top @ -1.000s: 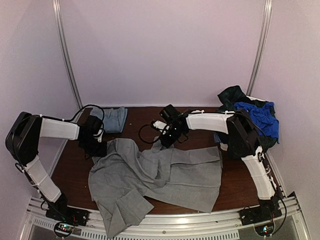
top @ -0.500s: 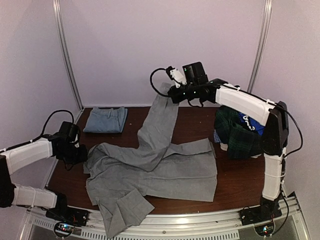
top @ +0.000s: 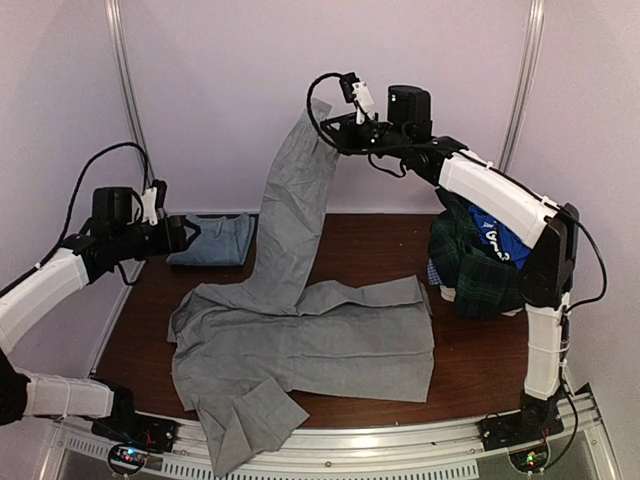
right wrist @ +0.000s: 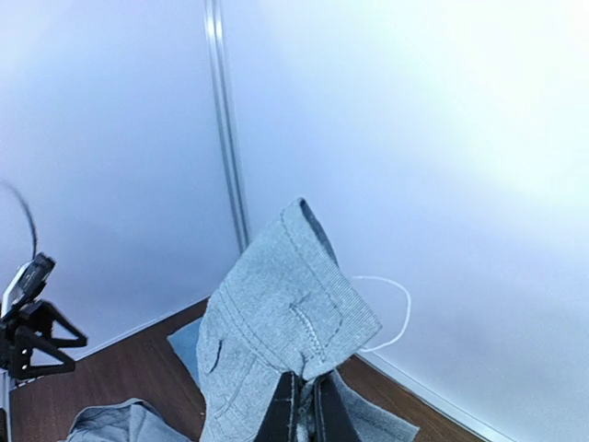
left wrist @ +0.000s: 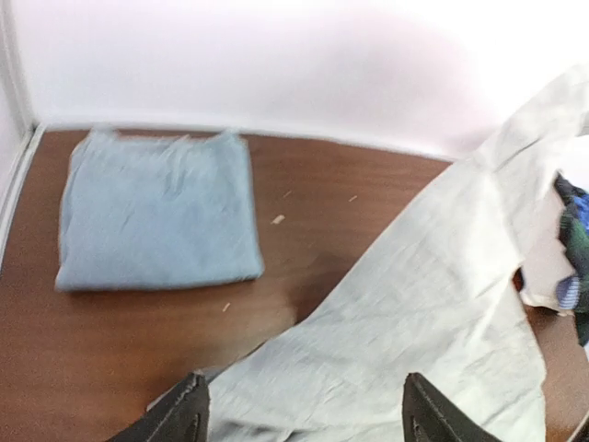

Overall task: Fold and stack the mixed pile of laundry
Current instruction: Adjust the flattened shirt at the center of the board.

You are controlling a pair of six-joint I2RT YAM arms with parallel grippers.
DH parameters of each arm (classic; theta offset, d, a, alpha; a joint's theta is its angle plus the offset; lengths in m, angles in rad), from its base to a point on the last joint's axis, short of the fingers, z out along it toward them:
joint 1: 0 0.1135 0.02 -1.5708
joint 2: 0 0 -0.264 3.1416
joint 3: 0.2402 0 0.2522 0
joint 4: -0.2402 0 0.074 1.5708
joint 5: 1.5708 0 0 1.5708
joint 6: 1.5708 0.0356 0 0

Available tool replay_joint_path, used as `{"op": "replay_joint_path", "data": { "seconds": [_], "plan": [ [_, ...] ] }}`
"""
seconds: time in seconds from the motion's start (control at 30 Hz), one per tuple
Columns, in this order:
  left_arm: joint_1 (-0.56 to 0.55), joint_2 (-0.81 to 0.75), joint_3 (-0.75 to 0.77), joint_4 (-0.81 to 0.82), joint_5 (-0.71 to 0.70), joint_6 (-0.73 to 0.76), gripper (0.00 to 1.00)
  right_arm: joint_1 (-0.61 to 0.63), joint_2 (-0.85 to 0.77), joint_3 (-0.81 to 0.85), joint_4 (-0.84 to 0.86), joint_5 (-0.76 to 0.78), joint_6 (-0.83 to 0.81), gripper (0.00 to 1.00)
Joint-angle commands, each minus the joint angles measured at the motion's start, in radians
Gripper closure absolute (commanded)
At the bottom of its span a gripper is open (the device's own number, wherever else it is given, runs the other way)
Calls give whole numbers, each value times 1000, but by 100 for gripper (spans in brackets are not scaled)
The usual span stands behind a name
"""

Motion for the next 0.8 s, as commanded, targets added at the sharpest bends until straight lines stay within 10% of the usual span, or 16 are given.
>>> {"op": "replay_joint_path", "data": {
  "seconds": [0.0, 0.4, 0.67, 0.77],
  "plan": [
    [-56, 102, 164, 249, 308, 166, 26, 19, -33, -34, 113, -266, 27, 100],
    [-350, 425, 634, 110, 245, 422, 19, 98, -150, -174, 21, -382, -88, 100],
    [-349, 486, 706, 110, 71, 423, 98, 105, -207, -238, 30, -353, -98, 100],
    [-335, 512, 756, 130, -5, 423, 100, 93, -225, -259, 23, -291, -93, 55]
  ]
}}
